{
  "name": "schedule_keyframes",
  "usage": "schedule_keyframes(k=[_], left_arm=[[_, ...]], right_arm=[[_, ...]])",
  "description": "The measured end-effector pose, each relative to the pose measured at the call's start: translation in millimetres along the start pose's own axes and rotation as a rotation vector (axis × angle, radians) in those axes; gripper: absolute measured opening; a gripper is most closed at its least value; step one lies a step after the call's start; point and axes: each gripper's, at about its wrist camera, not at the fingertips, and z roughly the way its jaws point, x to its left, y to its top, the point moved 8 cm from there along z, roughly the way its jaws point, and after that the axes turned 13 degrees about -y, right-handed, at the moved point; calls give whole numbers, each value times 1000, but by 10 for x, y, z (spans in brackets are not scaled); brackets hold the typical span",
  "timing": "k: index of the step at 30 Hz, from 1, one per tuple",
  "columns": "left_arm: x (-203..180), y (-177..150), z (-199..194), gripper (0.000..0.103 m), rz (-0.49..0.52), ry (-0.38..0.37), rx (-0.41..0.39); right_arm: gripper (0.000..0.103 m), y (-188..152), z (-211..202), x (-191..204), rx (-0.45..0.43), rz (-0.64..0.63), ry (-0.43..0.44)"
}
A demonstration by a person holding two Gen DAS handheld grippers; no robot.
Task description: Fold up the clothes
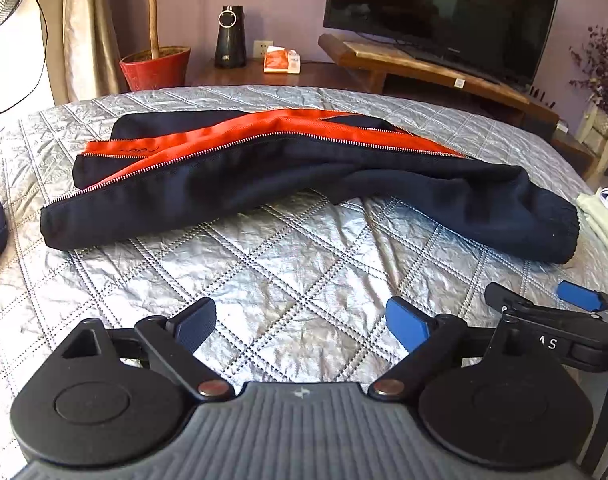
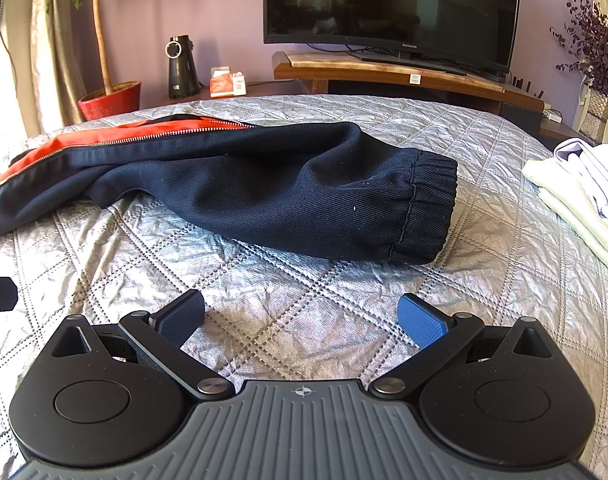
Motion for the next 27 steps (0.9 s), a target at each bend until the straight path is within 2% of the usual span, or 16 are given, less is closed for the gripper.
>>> schedule_keyframes(k=[9,13,16,20,23,27], left_arm=[[123,-22,-34,95,-31,6,37],[39,-42,-112,101,-72,-23,49],[56,-81,-82,102,-95,-9,55],[141,-99,-2,102,-48,83,8],[209,-163,76,102,-69,58,40],[128,-186,118,102,20,98,33]], right_arm=[[103,0,0,0,0,0,0],[103,0,0,-1,0,0,0],[103,0,0,-1,0,0,0],[103,0,1,-1,0,0,0],[103,1,3,-1,0,0,0],[103,1,4,-1,0,0,0]])
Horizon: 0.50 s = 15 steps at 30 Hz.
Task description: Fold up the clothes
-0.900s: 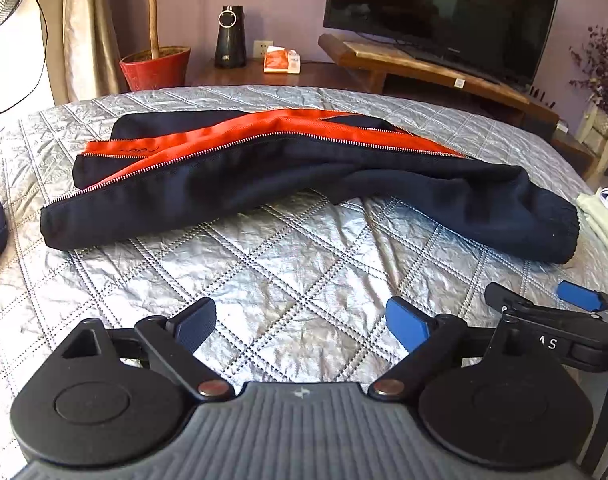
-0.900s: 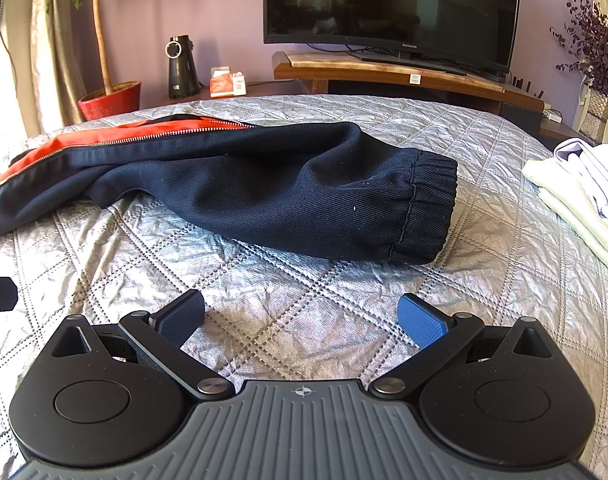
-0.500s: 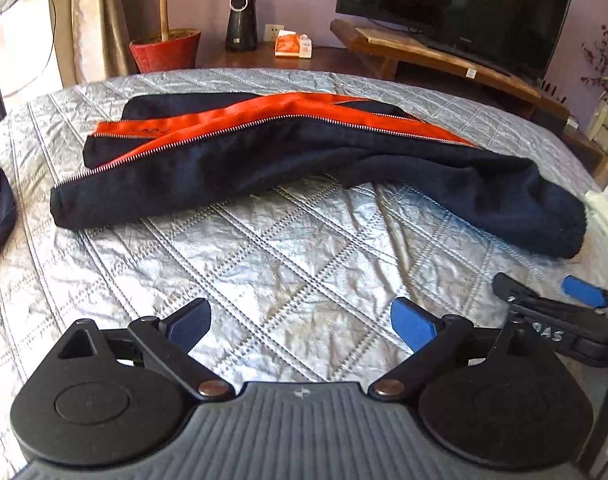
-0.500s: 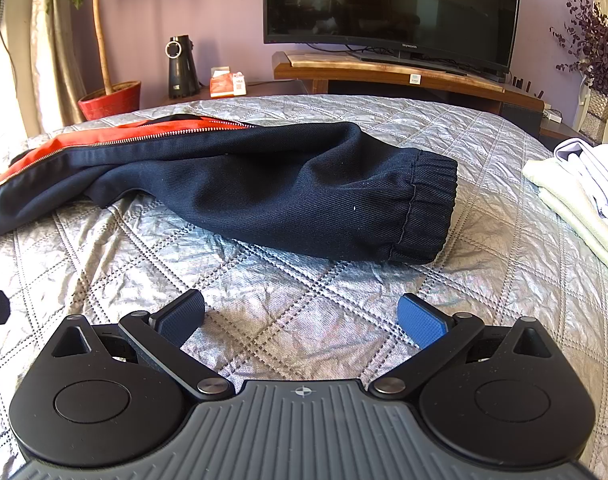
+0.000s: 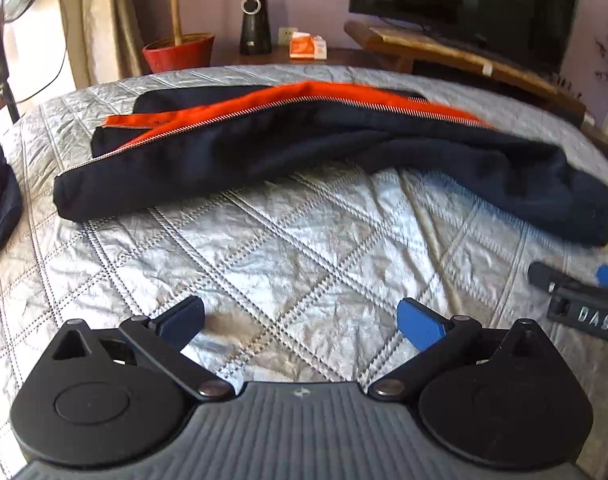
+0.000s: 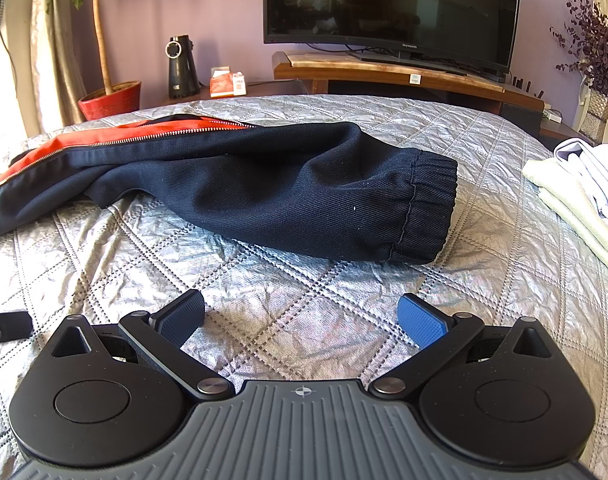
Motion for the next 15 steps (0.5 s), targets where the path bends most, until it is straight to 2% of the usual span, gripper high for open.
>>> schedule_keyframes(k=[11,15], left_arm=[[-38,-22,82,103,37,-2,-50],[-18,-36,93,103,52,2,-112]], right_arm=[[103,2,0,4,0,0,0],[103,2,0,4,0,0,0]])
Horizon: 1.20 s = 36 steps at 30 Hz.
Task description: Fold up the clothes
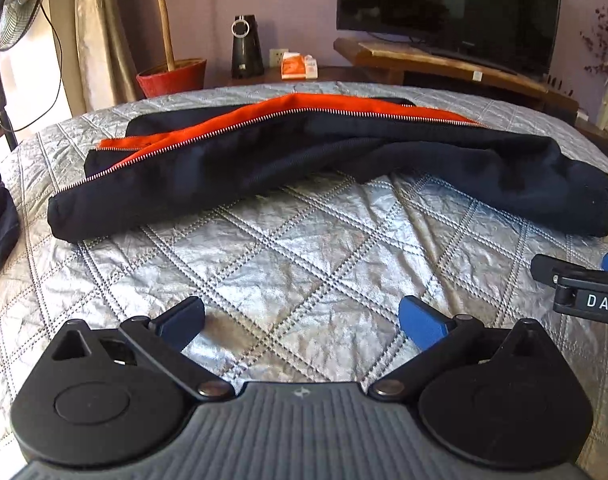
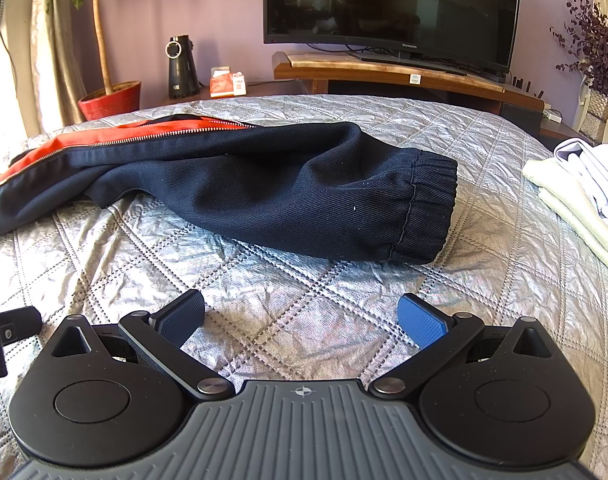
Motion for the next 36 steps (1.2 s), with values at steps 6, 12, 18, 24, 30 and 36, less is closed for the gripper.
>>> schedule_keyframes(k=[6,12,18,24,30,36], left_arm=[[-38,-31,-36,103,8,-2,-24],[54,-29,-82,103,6,-7,-23],[47,-16,-109,103,4,-5,-19],[33,-14,-116,103,2,-2,-18],[31,-12,-110,103,2,-2,-18],[30,-12,-110,103,1,-1,-18]], right_arm=[[103,0,0,0,0,0,0],[103,1,1,-1,0,0,0],[103,1,1,-1,0,0,0],[103,1,1,-1,0,0,0],[103,1,1,-1,0,0,0],[103,1,1,-1,0,0,0]])
